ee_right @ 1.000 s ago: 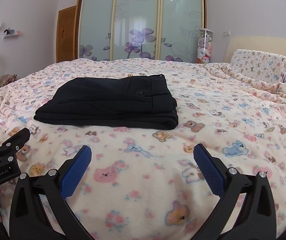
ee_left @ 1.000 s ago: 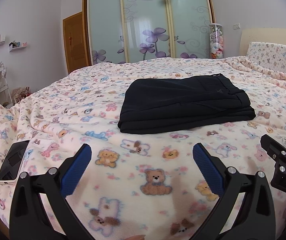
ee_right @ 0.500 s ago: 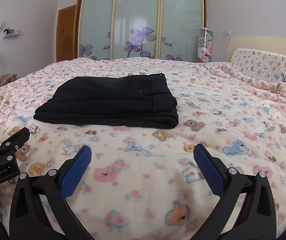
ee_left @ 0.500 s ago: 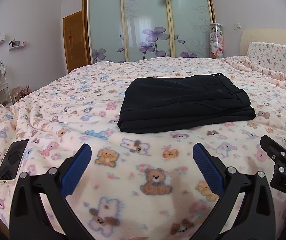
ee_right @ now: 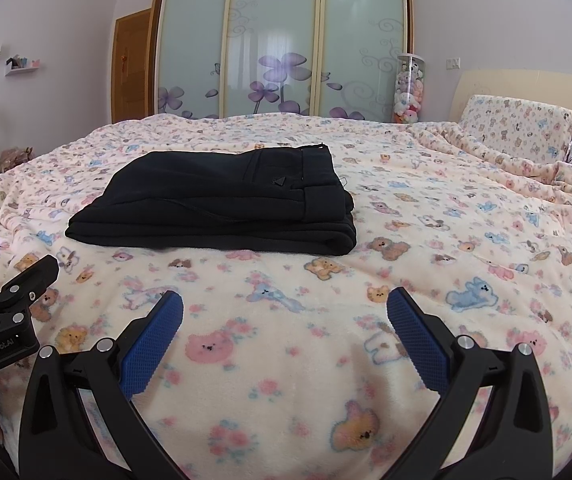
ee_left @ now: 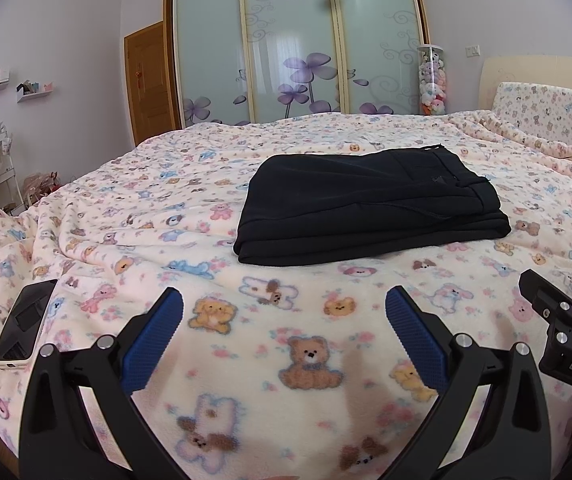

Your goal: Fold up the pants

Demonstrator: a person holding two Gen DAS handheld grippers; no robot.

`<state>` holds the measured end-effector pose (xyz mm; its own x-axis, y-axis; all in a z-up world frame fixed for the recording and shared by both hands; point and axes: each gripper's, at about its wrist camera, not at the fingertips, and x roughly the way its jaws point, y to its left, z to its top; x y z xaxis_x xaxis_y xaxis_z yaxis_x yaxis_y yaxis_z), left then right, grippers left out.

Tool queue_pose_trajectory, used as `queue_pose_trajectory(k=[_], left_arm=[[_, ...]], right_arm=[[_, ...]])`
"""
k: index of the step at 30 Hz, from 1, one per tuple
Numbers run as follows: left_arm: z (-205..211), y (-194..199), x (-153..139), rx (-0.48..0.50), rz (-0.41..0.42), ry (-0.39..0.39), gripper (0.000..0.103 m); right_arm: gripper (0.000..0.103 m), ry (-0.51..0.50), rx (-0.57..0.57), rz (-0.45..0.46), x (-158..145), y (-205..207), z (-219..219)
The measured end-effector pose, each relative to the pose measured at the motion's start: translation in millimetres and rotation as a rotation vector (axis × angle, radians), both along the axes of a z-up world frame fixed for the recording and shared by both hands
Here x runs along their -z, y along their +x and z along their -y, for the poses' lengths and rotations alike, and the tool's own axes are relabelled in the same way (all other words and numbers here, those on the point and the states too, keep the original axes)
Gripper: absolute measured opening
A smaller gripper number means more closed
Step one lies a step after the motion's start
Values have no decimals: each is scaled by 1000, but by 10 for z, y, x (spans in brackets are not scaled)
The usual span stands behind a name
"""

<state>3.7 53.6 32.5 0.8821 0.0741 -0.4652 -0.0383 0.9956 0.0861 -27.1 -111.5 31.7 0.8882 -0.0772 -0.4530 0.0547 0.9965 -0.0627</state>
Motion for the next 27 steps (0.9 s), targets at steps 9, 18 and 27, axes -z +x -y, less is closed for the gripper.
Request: queue_pose_trajectory(k=[9, 18, 27], left_arm=[[10, -5, 6, 1, -1, 1, 101], [-57, -3, 0, -12, 6, -25, 101], [-58, 19, 0, 15, -11, -26, 101]], right_arm=[[102, 0, 0, -2, 9, -4, 6], [102, -1, -1, -9, 58, -11, 33], [102, -1, -2, -10, 65, -18, 49]])
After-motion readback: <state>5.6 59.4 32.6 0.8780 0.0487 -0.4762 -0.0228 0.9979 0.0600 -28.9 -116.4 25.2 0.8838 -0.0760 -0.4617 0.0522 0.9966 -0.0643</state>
